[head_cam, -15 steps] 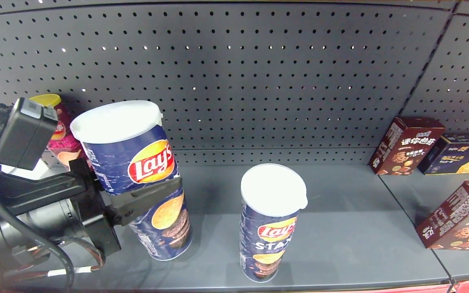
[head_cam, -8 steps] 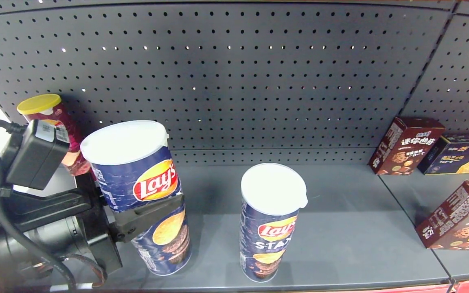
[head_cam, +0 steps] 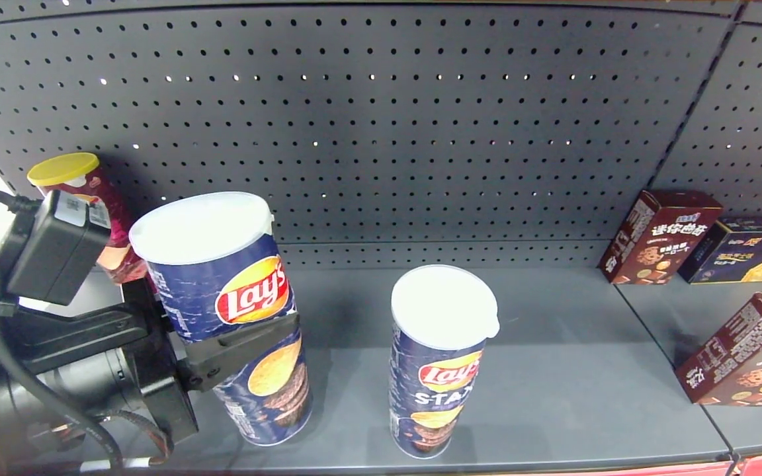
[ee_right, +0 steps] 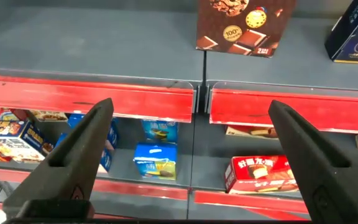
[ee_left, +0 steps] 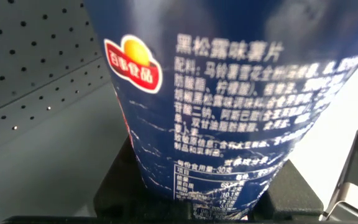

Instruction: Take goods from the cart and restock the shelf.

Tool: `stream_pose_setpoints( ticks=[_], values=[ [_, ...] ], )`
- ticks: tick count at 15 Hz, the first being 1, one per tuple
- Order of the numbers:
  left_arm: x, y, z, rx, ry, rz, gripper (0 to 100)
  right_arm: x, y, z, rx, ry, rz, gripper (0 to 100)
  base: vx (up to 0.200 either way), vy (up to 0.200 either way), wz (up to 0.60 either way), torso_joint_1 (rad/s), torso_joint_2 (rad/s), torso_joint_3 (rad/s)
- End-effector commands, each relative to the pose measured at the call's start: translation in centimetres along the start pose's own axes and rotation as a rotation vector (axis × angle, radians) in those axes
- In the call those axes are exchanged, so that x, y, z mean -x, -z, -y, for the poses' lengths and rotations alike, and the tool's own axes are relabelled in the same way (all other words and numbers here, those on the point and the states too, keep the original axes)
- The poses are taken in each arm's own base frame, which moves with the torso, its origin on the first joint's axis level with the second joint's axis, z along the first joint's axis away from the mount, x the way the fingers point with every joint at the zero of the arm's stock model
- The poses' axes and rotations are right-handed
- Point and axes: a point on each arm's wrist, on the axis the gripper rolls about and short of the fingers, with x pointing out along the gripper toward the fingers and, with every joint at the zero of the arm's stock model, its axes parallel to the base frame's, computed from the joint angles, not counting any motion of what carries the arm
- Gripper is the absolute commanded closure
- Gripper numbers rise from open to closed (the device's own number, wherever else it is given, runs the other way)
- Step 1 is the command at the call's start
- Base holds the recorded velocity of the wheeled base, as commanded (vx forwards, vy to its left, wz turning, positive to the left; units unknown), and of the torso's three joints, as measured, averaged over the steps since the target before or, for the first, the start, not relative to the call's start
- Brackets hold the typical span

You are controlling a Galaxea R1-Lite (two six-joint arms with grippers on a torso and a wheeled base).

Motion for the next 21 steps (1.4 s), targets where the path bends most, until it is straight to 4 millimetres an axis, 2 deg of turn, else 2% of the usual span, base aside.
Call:
stream_pose_setpoints(
  ticks=[1, 5, 9, 11, 16, 19, 21],
  values=[
    [0.0, -0.3, -0.1, -0.003, -0.007, 0.011, 100, 0.0, 0.0, 0.0, 0.001, -0.004, -0.005, 0, 0.000, 0.000, 0.00, 0.000, 0.00, 0.000],
    [-0.8, -1.0, -0.6, -0.005, -0.013, 0.021, 100, 0.0, 0.0, 0.0, 0.001, -0.004, -0.005, 0, 0.000, 0.000, 0.00, 0.000, 0.00, 0.000],
    [-3.5, -1.6, -1.9, -0.005, -0.022, 0.011, 100, 0.0, 0.0, 0.0, 0.001, -0.004, -0.005, 0, 0.000, 0.000, 0.00, 0.000, 0.00, 0.000],
    [-5.1, -2.5, -2.6, -0.014, -0.026, 0.029, 100, 0.0, 0.0, 0.0, 0.001, -0.004, -0.005, 0, 0.000, 0.000, 0.00, 0.000, 0.00, 0.000],
    [-6.2, -2.1, -3.6, -0.004, -0.051, 0.006, 100, 0.0, 0.0, 0.0, 0.001, -0.004, -0.005, 0, 0.000, 0.000, 0.00, 0.000, 0.00, 0.000],
    [-8.0, -2.6, -3.7, -0.036, -0.022, 0.015, 100, 0.0, 0.0, 0.0, 0.001, -0.004, -0.005, 0, 0.000, 0.000, 0.00, 0.000, 0.00, 0.000],
    [-9.8, -1.2, -4.0, -0.070, -0.011, -0.025, 100, 0.0, 0.0, 0.0, 0.001, -0.004, -0.005, 0, 0.000, 0.000, 0.00, 0.000, 0.00, 0.000]
  ],
)
